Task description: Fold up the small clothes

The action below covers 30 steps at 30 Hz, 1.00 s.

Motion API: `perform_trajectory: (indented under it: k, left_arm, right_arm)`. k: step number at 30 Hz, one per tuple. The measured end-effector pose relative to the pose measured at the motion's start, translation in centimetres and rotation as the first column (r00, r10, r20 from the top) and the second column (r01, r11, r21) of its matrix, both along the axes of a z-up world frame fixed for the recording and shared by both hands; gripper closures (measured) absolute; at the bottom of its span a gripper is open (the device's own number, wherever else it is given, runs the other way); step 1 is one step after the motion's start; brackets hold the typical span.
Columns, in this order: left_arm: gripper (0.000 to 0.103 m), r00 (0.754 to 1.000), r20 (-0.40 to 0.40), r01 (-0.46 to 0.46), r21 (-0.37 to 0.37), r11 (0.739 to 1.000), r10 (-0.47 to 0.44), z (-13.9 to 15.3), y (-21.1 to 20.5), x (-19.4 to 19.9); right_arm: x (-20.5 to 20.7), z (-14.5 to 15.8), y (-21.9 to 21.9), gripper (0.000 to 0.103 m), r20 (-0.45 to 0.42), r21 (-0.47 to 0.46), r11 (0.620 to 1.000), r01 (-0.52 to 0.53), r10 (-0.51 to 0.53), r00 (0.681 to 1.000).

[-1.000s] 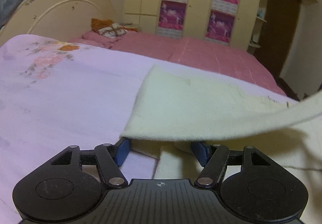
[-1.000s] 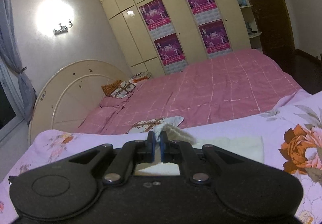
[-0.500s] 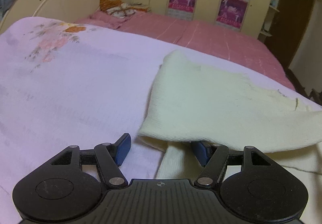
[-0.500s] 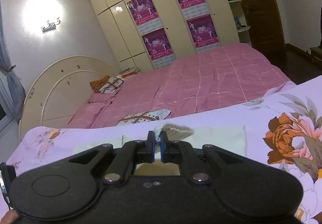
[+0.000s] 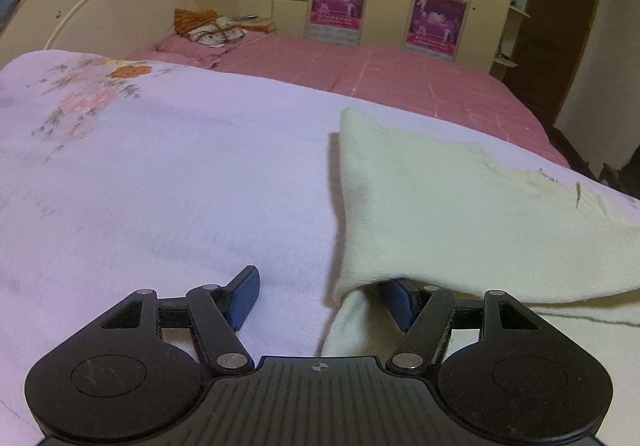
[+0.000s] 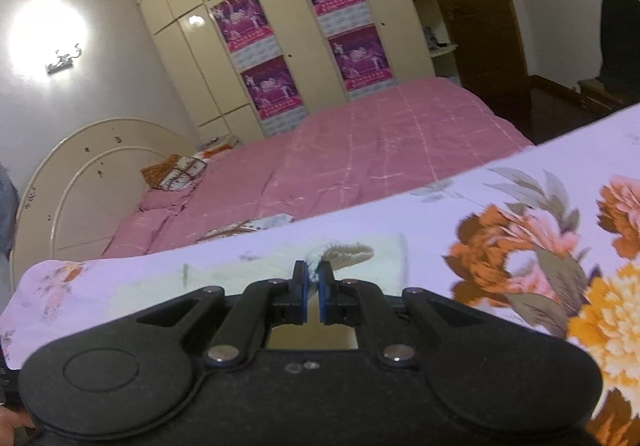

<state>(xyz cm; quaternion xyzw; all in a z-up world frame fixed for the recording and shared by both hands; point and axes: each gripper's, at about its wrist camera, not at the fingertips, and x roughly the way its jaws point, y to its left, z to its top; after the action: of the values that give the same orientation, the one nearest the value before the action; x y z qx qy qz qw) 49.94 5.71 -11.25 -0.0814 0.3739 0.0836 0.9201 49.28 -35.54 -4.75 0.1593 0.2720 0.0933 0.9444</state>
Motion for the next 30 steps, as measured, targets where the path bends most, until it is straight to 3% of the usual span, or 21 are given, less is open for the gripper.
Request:
perform_trajectory:
  k: [14, 19, 20, 23, 27, 28, 29, 30]
  left_arm:
    - [0.036, 0.999, 0.013, 0.036, -0.020, 0.999, -0.035, -0.2, 0.7, -0.2]
    - [0.036, 0.999, 0.050, -0.014, -0.103, 0.995, 0.019, -0.2, 2.1, -0.6]
    - [0.036, 0.999, 0.051, -0.010, -0.095, 0.995, 0.014, -0.3, 2.0, -0.7]
    - [0.036, 0.998, 0.048, 0.041, 0.018, 0.999, -0.041, -0.1, 0.4, -0.7]
    - [0.036, 0.989, 0.115, 0.082, 0.055, 0.995, -0.088, 0.8, -0.5, -1.4]
    - [0.038, 0.987, 0.127, 0.093, 0.069, 0.993, -0.102, 1.1, -0.8, -1.5]
    - [0.065, 0.984, 0.132, 0.108, 0.069, 0.992, -0.116, 1.2, -1.0, -1.6]
    - [0.079, 0.983, 0.125, 0.126, 0.054, 0.991, -0.131, 1.3, -1.1, -1.5]
  right_arm:
    - [-1.3, -4.0, -1.3, 0.097, -0.123, -0.039, 0.999, 0.012, -0.017, 0.992]
    - [-1.8, -4.6, -0.8, 0.097, -0.144, -0.050, 0.999, -0.005, -0.002, 0.990]
    - [-1.8, -4.6, -0.7, 0.097, -0.143, -0.050, 0.999, -0.007, 0.000, 0.990]
    - [-1.8, -4.4, -0.4, 0.097, -0.138, -0.050, 0.999, -0.016, 0.009, 0.990]
    - [-1.6, -4.5, -0.1, 0.097, -0.137, -0.050, 0.999, -0.019, 0.012, 0.991]
    - [-1.6, -4.5, -0.1, 0.097, -0.136, -0.049, 0.999, -0.019, 0.012, 0.991]
    - [-1.6, -4.5, 0.0, 0.097, -0.135, -0.047, 0.999, -0.020, 0.013, 0.991]
    - [-1.4, -4.5, 0.0, 0.097, -0.134, -0.046, 0.999, -0.021, 0.015, 0.991]
